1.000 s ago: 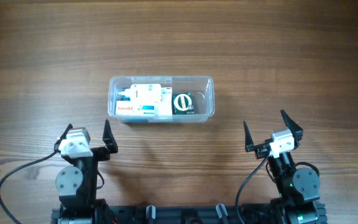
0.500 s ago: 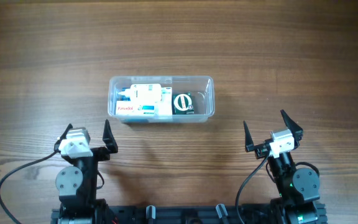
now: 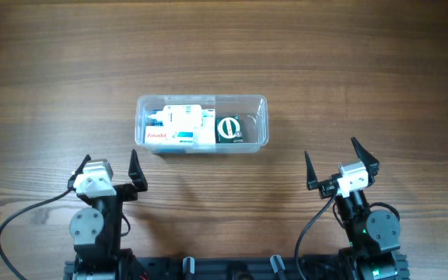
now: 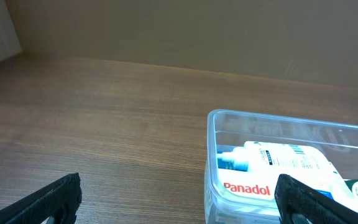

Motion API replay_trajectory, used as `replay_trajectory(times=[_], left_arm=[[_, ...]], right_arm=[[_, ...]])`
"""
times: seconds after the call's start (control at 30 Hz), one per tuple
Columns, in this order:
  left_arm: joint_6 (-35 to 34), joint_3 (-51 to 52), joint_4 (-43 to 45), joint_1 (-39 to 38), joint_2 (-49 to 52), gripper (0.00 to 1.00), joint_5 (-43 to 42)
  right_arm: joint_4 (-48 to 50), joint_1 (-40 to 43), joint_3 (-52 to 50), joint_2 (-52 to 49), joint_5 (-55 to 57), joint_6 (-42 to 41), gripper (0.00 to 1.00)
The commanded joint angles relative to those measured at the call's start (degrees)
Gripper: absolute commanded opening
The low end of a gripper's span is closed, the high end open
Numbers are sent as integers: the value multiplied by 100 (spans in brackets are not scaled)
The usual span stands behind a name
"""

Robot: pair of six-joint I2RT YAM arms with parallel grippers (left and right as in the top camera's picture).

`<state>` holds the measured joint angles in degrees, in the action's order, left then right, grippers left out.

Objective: Pack container

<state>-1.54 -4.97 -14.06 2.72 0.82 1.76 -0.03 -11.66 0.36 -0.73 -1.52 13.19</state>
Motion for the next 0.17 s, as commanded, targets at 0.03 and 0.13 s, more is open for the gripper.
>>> replay_trajectory(times=[0.03,0.13], left_arm=[[116,61,13,-33,-66,100,-68],[114,61,13,-33,-66,100,-68]], right_arm=[[13,28,-4,46,-114,33,100],[15,28,-4,46,-114,31,100]])
